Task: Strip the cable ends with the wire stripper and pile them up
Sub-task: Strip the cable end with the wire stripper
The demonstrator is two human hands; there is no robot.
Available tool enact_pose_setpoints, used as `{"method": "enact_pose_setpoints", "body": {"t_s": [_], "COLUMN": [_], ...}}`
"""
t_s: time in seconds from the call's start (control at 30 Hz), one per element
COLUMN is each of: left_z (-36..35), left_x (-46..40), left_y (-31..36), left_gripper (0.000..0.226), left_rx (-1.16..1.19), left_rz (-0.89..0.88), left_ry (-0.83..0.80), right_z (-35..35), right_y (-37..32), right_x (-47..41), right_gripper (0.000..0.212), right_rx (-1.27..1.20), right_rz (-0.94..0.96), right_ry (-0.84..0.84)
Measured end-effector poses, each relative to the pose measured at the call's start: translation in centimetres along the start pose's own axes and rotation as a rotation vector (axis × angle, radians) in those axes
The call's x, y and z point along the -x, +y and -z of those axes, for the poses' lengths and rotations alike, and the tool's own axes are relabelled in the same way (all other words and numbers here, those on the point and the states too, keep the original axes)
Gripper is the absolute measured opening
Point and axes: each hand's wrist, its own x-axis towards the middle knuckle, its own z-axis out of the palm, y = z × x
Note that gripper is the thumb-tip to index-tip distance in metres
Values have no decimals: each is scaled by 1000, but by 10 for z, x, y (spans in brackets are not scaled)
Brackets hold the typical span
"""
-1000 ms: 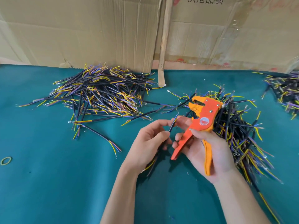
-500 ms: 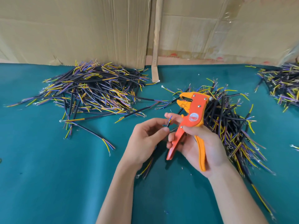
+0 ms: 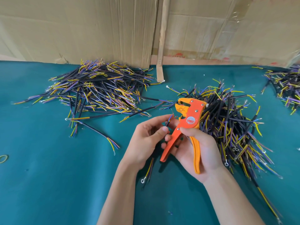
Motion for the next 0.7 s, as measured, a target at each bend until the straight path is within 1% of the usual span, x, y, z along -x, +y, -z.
{"method": "enact_pose_setpoints", "body": {"t_s": [0.1,0.23,0.37,0.43,0.5,0.57,0.63,0.7], "left_z": [-1,-2,1,1,-1,-1,0,1], "left_x": [0,-2,-4,-4,-4,-4,-5,-4], "left_y": [-1,-4,-8,-8,-7,-6,-6,-6], "left_gripper": [28,23,27,26,20,20,20,20], "left_rx": [-41,-49,-94,-109,-111,-67,-1,-26], "left_rz": [-3,-6,-35,-48,-53,-47,-45,-71], "left_ry": [25,151,303,315,302,304,300,312], "right_z": [-1,-2,0,2,4,4,5,5], "right_y": [-1,1,-2,-5,-8,-11,-13,-16], "right_x": [0,-2,-1,-1,1,3,5,6], "right_gripper": [56,51,57,57,56,55,49,40], "right_rx": [75,126,137,114,107,139,165,187], "right_rz": [-5,-9,6,4,-15,-37,-55,-78], "right_ry": [34,52,96,110,87,58,48,45]}}
